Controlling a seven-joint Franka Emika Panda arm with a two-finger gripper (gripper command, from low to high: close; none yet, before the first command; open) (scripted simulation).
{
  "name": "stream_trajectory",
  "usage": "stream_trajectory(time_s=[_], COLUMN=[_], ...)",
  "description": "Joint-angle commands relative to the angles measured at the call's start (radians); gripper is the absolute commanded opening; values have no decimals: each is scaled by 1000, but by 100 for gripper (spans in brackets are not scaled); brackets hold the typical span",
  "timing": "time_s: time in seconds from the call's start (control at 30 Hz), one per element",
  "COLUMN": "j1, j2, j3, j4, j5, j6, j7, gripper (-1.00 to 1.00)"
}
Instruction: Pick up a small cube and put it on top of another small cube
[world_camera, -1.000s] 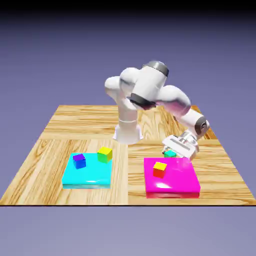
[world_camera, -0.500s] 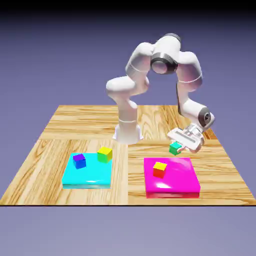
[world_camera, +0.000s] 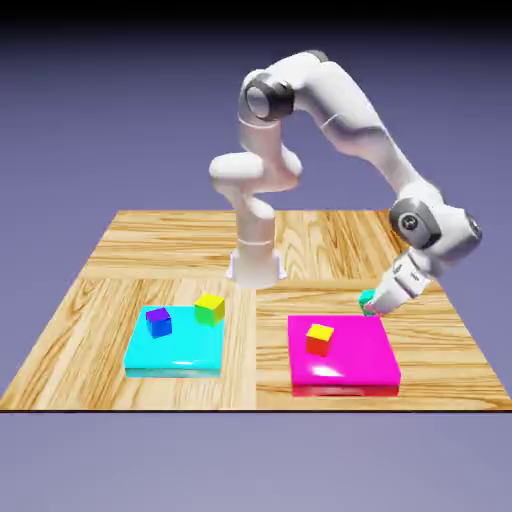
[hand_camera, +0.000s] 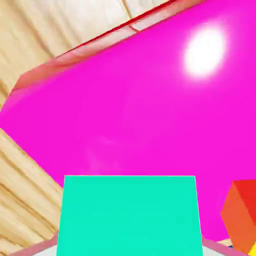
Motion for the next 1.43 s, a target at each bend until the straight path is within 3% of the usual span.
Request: stream_trajectory(time_s=[0.0, 0.33, 1.07, 1.3, 1.33, 1.4], j1=[-36, -399, -1154, -1168, -1168, -1165], j2=[-8, -81, 322, 283, 283, 290], j3=[-5, -59, -165, -163, -163, -163], j4=[22, 240, 369, 169, 169, 205], j5=[34, 386, 454, 456, 456, 456], j6=[6, 59, -528, -367, -367, -396], j7=[2, 25, 409, 389, 389, 392], gripper=[-100, -100, -100, -100, 100, 100])
